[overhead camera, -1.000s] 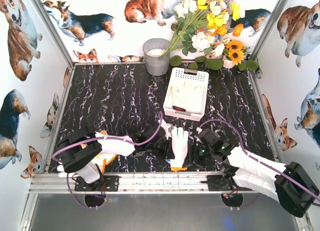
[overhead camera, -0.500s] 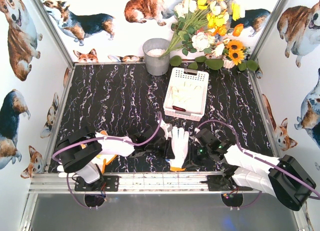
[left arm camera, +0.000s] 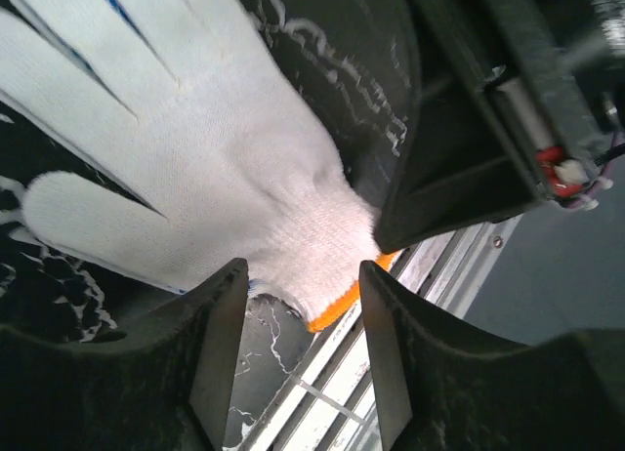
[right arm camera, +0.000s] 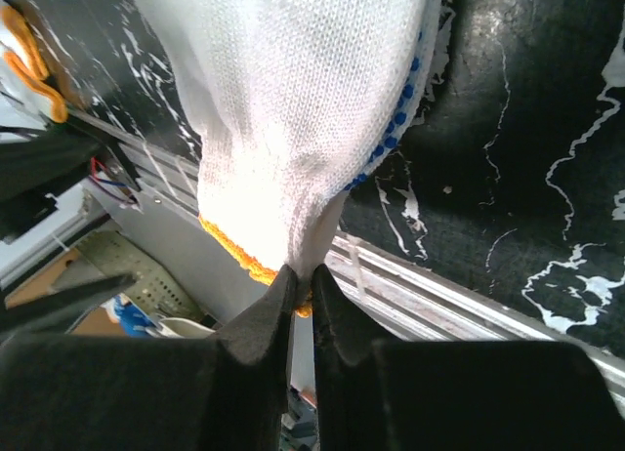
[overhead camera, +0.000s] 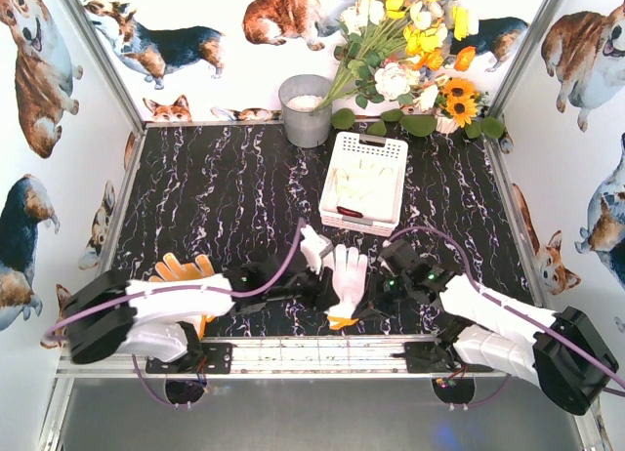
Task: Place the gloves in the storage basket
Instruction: Pair the glove with the glove, then pick up the glove from the center of the board.
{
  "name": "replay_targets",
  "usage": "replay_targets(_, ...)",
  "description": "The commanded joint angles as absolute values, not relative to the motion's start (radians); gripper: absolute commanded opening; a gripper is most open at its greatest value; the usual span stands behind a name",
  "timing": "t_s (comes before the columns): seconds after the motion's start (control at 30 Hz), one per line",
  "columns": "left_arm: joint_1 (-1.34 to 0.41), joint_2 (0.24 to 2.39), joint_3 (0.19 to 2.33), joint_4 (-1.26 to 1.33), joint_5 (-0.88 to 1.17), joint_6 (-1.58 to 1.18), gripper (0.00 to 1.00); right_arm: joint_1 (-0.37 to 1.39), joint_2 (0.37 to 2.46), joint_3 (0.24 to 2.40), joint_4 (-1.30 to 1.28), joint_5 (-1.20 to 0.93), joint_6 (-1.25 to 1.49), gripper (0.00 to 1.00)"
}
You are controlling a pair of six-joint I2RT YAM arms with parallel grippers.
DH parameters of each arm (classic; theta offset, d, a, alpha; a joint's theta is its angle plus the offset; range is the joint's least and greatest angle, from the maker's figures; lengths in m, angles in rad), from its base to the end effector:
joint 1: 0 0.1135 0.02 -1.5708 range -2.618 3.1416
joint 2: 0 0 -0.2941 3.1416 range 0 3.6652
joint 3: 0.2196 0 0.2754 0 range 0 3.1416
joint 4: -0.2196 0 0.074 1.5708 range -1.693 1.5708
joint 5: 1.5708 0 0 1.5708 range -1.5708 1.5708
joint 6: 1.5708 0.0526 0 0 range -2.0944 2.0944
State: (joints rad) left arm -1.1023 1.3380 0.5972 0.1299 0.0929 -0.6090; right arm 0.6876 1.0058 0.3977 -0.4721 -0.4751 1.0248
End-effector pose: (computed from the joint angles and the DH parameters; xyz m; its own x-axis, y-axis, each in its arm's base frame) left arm 0.1286 -0.2650 0.1901 -0.7403 0.2014 -0.6414 0.6087 0.6059 -0.5122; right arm 0.1194 0.1292 0.1510 -0.9786 0.1797 0.1002 0.2030 0.7642 0.6122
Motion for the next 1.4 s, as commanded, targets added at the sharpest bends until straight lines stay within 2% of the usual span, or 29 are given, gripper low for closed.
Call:
replay_targets(0.0,-1.138,1.217,0.587,0.079,-0.003,-0.428,0.48,0.654,1.007,0.48,-0.523,-0.51,1.061,0.0)
replay_targets(0.27,-1.294,1.197,0.644,0.004,-0.181,-0.206,0.72,0.619,1.065,0.539,-0.525,-0.592,1.059,0.0)
replay_targets(0.33,-1.346,1.222,0.659,0.01,-0.235,-0.167,0.75,0.613,1.075,0.553,-0.531,-0.602,1.055,0.0)
replay_targets(0.5,-1.419,1.32,0.694,0.038,-0.284,-0.094,0.79,0.605,1.088,0.575,-0.54,-0.615,1.046,0.0)
replay_targets(0.83,-1.43,1.463,0.744,0.057,-0.311,0.012,0.78,0.597,1.077,0.579,-0.544,-0.632,1.055,0.0)
replay_targets(0.93,-1.43,1.495,0.744,0.058,-0.304,0.035,0.73,0.597,1.078,0.58,-0.535,-0.631,1.06,0.0)
replay_targets(1.2,-1.476,1.566,0.796,0.043,-0.351,0.097,0.38,0.585,1.09,0.558,-0.489,-0.642,1.094,0.0)
replay_targets(1.3,-1.484,1.583,0.803,0.038,-0.375,0.086,0.18,0.579,1.084,0.55,-0.472,-0.646,1.106,0.01)
replay_targets(1.37,-1.484,1.586,0.802,0.037,-0.414,0.064,0.0,0.568,1.078,0.547,-0.473,-0.646,1.104,0.05)
